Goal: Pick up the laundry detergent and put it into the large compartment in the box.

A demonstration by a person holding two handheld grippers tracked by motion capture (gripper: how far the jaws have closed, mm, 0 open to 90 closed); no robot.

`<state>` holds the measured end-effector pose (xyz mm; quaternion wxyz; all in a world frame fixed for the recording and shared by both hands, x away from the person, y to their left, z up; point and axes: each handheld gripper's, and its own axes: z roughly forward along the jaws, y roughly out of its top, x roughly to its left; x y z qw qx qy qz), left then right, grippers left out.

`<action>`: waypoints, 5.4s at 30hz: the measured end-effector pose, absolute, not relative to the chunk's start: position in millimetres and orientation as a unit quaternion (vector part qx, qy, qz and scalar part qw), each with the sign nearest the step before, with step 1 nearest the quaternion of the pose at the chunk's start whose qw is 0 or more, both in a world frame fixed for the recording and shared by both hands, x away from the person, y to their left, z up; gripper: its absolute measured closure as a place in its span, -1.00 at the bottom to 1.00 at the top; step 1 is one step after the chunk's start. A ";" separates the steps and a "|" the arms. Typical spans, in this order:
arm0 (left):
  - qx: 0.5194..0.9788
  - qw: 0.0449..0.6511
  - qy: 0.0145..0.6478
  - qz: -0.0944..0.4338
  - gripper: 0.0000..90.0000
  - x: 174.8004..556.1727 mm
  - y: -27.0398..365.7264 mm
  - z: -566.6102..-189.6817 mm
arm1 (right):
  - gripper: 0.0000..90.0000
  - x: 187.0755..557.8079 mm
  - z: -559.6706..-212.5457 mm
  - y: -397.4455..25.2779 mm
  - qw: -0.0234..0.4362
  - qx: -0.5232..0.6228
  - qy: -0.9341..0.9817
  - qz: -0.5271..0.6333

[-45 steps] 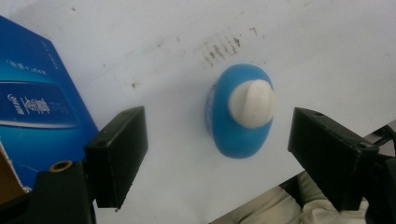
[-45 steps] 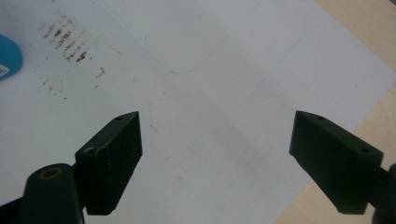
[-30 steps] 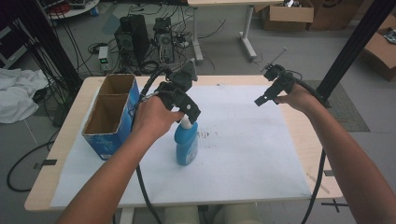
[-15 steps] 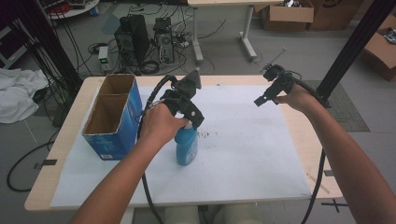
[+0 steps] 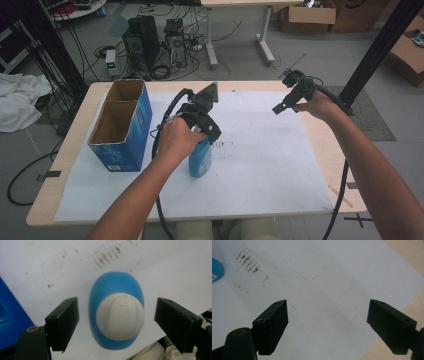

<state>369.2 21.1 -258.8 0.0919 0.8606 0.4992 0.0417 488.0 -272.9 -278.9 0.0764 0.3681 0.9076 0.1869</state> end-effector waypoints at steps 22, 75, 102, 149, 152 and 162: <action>0.854 0.079 0.513 0.030 -0.53 372.3 21.6 -292.6 | -0.61 489.2 -281.3 -276.2 0.072 0.371 0.906 0.190; 0.845 0.096 0.525 0.039 -0.23 369.3 21.3 -295.5 | -0.61 488.2 -282.3 -270.6 0.071 0.367 0.907 0.193; 0.846 0.106 0.521 0.043 -0.16 369.5 24.9 -274.7 | -0.60 486.0 -281.3 -270.7 0.067 0.367 0.907 0.195; 0.779 0.137 0.604 0.101 -0.16 373.7 122.3 -85.0 | -0.61 482.9 -274.2 -267.4 0.066 0.356 0.911 0.199; 0.773 0.137 0.611 0.103 -0.16 373.9 129.0 -83.1 | -0.61 483.2 -274.7 -267.5 0.067 0.355 0.911 0.198; 0.746 0.131 0.641 0.121 -0.16 371.3 160.5 -78.3 | -0.61 483.5 -275.1 -263.4 0.066 0.352 0.912 0.200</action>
